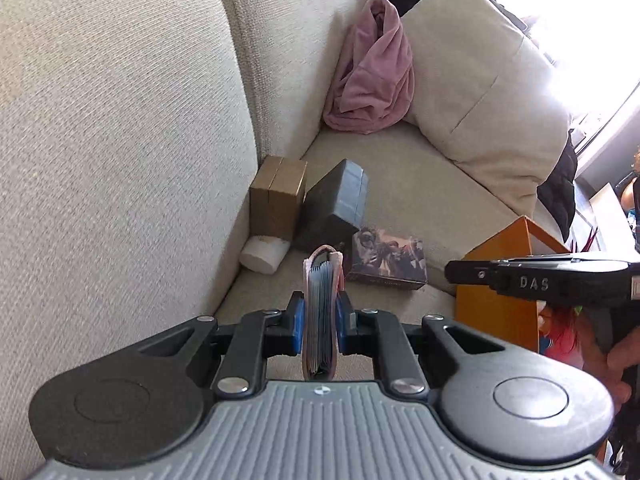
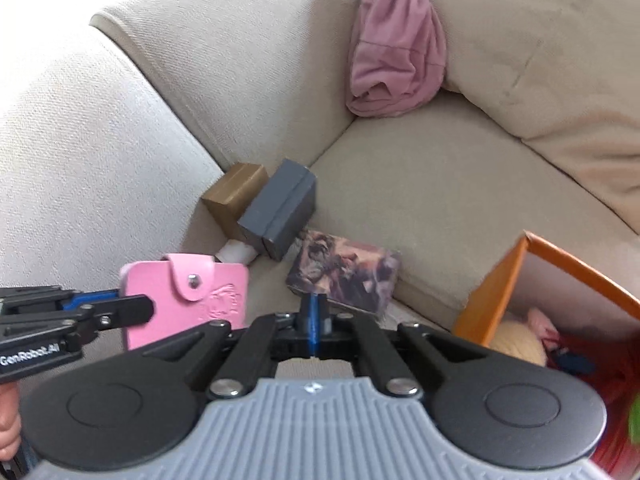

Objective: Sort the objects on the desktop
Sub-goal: 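Lift the card box with the right tool while the left tool holds the wallet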

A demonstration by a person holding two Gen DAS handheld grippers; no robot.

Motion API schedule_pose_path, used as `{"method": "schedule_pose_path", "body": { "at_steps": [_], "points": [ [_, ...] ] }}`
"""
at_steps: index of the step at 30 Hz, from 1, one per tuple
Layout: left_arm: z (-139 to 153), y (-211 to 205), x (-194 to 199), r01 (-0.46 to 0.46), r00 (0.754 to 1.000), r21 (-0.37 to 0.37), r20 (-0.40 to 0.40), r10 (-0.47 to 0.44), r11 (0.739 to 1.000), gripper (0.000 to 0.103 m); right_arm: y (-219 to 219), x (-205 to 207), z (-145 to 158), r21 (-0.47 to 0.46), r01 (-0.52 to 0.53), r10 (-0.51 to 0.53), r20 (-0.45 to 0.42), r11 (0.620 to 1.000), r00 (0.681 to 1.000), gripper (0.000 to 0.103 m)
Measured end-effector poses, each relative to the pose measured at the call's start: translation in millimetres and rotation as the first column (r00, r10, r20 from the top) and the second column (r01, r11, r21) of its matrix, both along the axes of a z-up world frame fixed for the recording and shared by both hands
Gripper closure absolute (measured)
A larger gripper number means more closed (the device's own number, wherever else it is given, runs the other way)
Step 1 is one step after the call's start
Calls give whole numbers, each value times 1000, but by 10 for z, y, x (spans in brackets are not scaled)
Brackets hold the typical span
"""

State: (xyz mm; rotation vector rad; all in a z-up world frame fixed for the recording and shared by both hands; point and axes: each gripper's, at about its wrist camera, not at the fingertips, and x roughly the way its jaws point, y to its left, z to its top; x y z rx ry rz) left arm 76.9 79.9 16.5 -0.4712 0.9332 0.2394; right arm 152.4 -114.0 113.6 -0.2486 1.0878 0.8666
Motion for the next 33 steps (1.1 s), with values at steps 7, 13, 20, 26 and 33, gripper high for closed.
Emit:
{"method": "schedule_pose_path", "body": {
  "at_steps": [7, 13, 20, 26, 33],
  "points": [
    [20, 92, 205, 1, 1000, -13, -16, -1, 1000, 86, 142, 265, -189, -81, 35, -41, -81, 996, 996, 85],
    [12, 169, 172, 1, 1000, -13, -28, -2, 1000, 86, 437, 459, -390, -145, 87, -106, -125, 986, 986, 41],
    [48, 211, 159, 7, 1000, -28, -24, -8, 1000, 86, 522, 698, -662, -192, 164, -205, -220, 968, 954, 33],
    [88, 263, 131, 8, 1000, -40, -15, -8, 999, 86, 461, 826, -887, -164, 248, -290, -327, 955, 899, 28],
    [231, 210, -31, 1, 1000, -39, -11, -1, 999, 86, 394, 713, -537, -102, 234, -252, -234, 967, 939, 64]
  ]
}}
